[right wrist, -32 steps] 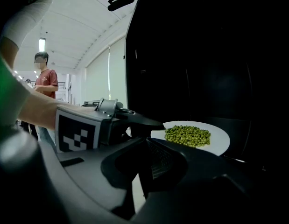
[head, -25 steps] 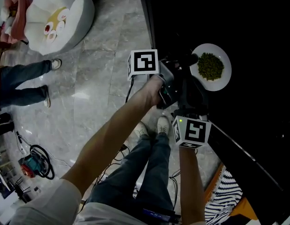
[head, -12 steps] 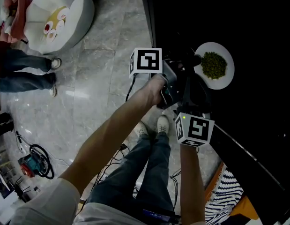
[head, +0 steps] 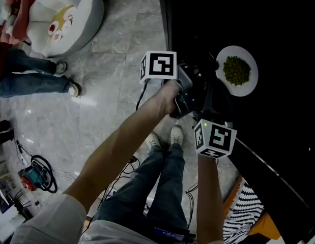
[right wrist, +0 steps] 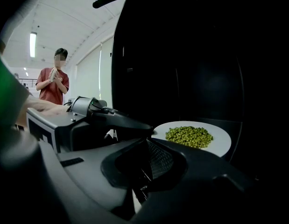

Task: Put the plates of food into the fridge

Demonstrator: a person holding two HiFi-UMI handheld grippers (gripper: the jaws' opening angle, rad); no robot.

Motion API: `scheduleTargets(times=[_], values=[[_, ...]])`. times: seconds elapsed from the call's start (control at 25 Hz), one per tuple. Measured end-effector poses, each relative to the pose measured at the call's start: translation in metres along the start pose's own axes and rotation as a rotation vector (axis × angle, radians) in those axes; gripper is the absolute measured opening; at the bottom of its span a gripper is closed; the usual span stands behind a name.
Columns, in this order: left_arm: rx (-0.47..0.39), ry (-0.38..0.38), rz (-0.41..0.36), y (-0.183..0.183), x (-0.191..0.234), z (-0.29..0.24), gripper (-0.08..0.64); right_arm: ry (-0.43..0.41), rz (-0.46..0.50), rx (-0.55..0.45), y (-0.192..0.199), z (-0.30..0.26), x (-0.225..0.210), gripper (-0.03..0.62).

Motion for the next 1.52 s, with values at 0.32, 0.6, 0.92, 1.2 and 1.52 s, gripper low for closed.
scheduleTargets(times=[0.32,0.6,0.92,1.2,1.52], values=[[-0.013,0.008,0.023,0.001,0.006,0.007,0.048,0.032,0.004,0.000,0.003,-0.003,-0.001,0.009],[-0.025,0.003,0.032,0.002,0.007,0.010,0.048,0.047,-0.005,-0.003,0.001,-0.004,-0.007,0.009],[-0.019,-0.002,0.021,0.002,0.008,0.012,0.048,0.070,-0.002,-0.020,0.001,-0.007,-0.013,0.009],[-0.007,-0.012,0.001,0.002,0.003,0.011,0.048,0.090,-0.021,-0.019,-0.004,-0.012,-0.017,0.009],[-0.039,-0.020,0.027,0.002,0.008,0.018,0.048,0.094,-0.041,-0.008,0.001,-0.014,-0.020,0.009]])
Point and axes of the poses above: the fingertips, and each gripper's own axes: z backward along the fingers, x to its left, y out of its underside, the point moved 10 cm from there along z, backward along the fingers, and after that the axes turned 10 degrees about y, right-handed, at the moved point
